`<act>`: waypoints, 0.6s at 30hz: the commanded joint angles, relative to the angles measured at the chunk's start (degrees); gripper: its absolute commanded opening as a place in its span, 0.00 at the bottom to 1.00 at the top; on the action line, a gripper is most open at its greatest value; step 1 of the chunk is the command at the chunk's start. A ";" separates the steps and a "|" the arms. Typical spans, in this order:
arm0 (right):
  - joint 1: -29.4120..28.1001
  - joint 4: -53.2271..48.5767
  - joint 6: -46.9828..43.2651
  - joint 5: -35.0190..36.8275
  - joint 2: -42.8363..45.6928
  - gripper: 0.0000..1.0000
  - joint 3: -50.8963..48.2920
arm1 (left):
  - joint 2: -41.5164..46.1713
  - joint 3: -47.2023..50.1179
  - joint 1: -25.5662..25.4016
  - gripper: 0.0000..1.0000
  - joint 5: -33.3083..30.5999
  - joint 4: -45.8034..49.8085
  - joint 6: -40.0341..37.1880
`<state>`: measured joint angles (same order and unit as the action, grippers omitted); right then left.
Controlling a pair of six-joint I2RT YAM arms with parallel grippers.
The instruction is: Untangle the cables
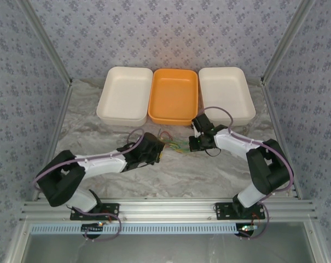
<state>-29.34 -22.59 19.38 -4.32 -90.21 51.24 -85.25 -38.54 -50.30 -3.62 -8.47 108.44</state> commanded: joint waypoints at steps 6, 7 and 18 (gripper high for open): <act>-0.90 -0.15 2.06 1.61 2.14 0.00 -1.40 | -0.23 -0.50 2.31 0.00 -4.06 -1.81 -0.96; -0.60 -0.41 2.34 2.64 2.82 0.00 -1.69 | 2.40 0.48 2.37 0.00 -5.31 -0.68 -1.96; 15.78 -3.38 7.08 7.63 19.97 0.00 -5.88 | 45.22 -0.49 25.27 0.00 0.60 35.59 -27.81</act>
<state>-16.62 -23.22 23.83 0.45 -73.89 45.98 -45.01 -38.13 -31.27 -6.98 14.48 90.83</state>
